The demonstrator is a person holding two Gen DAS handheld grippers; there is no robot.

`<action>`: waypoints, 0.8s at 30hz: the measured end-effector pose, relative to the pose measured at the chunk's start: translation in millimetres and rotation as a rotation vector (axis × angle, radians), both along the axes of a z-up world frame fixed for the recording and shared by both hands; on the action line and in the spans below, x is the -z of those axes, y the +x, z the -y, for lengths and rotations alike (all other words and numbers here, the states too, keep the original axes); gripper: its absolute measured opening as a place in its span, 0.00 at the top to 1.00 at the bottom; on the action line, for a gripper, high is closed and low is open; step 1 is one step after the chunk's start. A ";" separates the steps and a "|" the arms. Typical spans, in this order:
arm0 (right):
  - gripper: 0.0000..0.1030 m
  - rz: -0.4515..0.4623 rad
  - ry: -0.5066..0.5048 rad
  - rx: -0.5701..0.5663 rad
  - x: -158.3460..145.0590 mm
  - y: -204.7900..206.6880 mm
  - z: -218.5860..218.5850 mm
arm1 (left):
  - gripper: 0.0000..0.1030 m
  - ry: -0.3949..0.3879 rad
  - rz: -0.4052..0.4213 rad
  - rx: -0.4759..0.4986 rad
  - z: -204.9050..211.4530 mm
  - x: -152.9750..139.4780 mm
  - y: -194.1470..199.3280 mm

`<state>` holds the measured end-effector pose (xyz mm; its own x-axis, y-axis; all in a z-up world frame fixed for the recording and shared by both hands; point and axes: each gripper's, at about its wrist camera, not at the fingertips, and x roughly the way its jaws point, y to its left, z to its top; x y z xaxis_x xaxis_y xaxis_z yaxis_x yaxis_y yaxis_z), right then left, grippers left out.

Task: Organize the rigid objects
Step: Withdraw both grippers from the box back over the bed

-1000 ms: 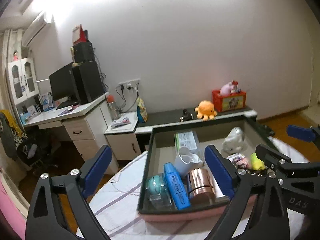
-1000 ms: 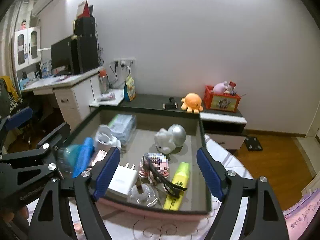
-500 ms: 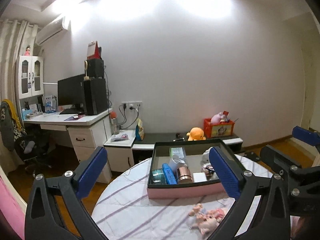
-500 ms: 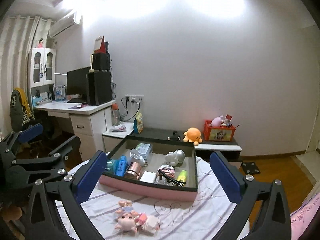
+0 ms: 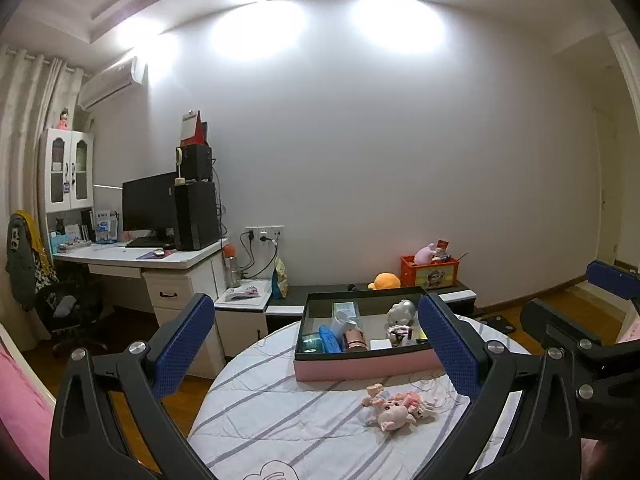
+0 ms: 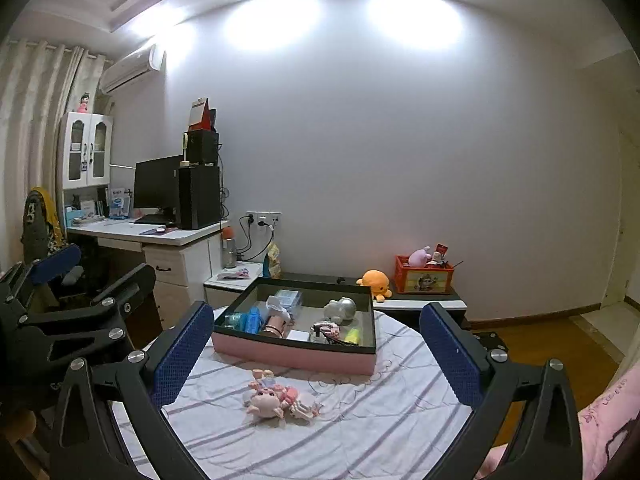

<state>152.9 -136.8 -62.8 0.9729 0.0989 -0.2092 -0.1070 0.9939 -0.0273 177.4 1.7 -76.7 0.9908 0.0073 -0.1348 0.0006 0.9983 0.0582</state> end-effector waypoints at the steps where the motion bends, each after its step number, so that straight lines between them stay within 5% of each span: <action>1: 0.00 0.000 -0.002 0.003 -0.2 -2.7 0.8 | 0.00 0.001 -0.003 0.004 0.6 0.8 -1.0; 13: 0.00 -0.058 -0.003 0.024 18.2 1.5 6.9 | 0.00 -0.004 -0.142 0.060 6.0 30.7 13.3; 24: 0.00 -0.308 0.012 0.047 93.5 60.5 16.5 | 0.00 -0.024 -0.412 0.006 -8.7 102.4 65.5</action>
